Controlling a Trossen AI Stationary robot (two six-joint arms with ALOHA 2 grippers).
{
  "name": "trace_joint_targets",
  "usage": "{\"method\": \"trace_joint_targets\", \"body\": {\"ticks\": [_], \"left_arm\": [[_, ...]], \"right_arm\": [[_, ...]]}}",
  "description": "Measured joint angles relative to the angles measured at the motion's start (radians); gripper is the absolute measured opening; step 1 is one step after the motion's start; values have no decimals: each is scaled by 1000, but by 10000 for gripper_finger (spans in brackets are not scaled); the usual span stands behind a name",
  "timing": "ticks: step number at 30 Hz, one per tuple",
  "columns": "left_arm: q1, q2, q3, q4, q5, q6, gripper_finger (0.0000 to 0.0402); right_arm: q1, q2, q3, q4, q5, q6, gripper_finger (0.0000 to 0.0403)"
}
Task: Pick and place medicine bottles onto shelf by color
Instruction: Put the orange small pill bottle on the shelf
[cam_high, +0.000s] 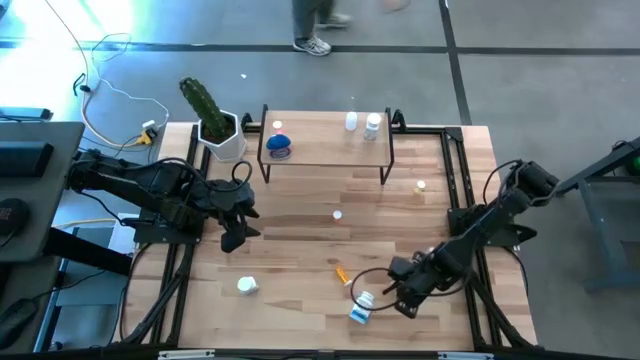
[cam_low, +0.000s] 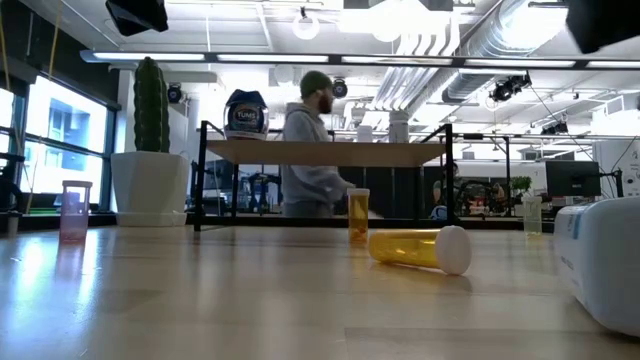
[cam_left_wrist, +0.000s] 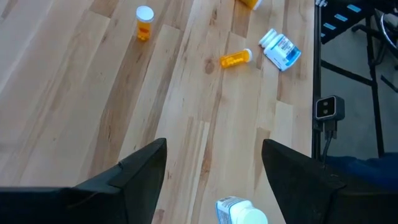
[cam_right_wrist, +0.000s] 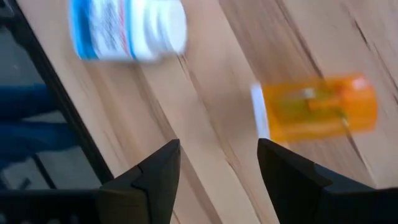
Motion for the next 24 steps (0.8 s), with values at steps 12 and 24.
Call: {"method": "trace_joint_targets", "body": {"ticks": [12,24], "left_arm": [[0,0,0,0,-7,0,255],[0,0,0,1,-41,112,255]], "right_arm": [[-123,0,0,314,103,-110,205],[-310,0,0,571,207,-288,205]]}}
